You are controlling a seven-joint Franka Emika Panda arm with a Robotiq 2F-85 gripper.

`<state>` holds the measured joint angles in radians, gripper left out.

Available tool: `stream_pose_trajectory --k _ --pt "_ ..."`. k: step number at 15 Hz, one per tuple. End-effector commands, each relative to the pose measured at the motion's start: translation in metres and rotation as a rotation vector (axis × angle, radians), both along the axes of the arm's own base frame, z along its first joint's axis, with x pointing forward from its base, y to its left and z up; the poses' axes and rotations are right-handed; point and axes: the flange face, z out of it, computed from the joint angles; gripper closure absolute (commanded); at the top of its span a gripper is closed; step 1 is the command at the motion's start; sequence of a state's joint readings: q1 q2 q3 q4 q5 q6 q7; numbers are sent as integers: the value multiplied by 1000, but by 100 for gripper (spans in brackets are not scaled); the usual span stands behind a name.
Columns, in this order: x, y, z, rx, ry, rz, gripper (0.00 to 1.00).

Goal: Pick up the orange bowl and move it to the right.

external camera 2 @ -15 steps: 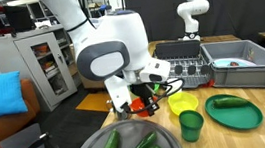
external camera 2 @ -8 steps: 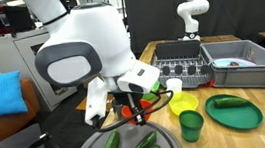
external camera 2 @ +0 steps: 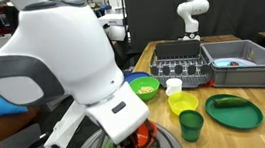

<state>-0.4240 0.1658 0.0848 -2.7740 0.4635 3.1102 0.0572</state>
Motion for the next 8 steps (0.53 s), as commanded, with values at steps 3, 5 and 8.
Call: stream_pose_trajectory --k 3,5,8 --pt "-28 -51 -4 -71 -28 -257 98" --pt "-29 -53 0 -54 -21 -224 92" --pt "-28 -50 -3 -59 -20 -239 92"
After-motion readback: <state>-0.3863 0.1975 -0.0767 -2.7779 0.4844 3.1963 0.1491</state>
